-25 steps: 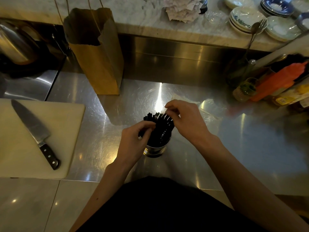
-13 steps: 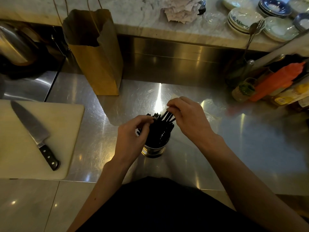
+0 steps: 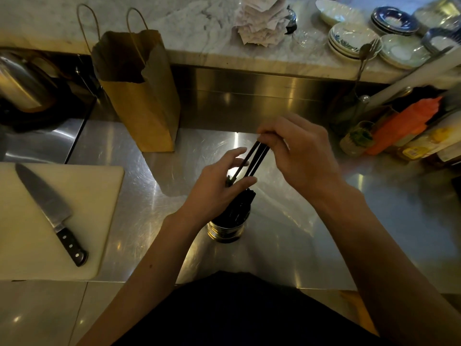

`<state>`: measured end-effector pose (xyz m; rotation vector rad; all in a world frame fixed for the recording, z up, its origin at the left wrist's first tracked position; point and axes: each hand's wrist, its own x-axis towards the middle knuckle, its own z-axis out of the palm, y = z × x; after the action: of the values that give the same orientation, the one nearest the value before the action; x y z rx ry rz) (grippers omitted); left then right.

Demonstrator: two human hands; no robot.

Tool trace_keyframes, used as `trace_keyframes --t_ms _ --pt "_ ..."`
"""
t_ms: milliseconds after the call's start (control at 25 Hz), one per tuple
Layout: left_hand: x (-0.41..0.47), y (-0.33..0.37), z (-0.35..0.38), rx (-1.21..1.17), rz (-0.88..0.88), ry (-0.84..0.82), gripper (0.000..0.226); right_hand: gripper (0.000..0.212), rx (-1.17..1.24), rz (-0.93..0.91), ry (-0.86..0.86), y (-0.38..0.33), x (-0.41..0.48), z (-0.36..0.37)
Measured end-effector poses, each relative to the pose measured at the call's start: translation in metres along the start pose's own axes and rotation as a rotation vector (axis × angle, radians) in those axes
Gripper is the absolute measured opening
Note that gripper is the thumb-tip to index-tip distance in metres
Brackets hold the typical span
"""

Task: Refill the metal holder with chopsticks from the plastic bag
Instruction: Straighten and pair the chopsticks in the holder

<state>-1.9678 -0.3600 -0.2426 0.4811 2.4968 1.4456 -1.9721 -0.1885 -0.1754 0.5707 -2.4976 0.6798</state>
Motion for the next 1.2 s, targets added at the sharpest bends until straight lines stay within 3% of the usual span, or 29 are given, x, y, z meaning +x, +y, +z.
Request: trace_keyframes --t_ms 160,240,480,680,840,1040,1200 --pt "0.008 -0.001 0.003 0.017 0.065 -0.008 0.014 0.011 0.009 -0.022 0.120 0.001 0.010 -0.020" --pt "0.008 -0.001 0.003 0.012 0.111 0.013 0.007 0.010 0.051 0.021 0.161 0.002 0.011 -0.024" --pt "0.004 -0.005 -0.003 -0.131 0.140 0.085 0.017 0.010 0.232 0.376 0.346 0.017 0.009 -0.030" --pt "-0.004 0.006 -0.015 -0.359 0.077 0.303 0.014 0.007 0.370 0.598 0.416 0.030 -0.008 -0.016" --pt "-0.007 0.013 -0.025 -0.562 0.058 0.463 0.020 0.006 0.689 0.892 0.465 0.023 -0.033 0.019" --pt "-0.008 0.022 -0.029 -0.596 0.023 0.654 0.024 0.006 0.906 1.025 0.365 0.004 -0.062 0.049" --pt "-0.013 0.025 -0.036 -0.465 0.097 0.604 0.025 0.006 0.872 0.949 0.128 -0.003 -0.074 0.050"
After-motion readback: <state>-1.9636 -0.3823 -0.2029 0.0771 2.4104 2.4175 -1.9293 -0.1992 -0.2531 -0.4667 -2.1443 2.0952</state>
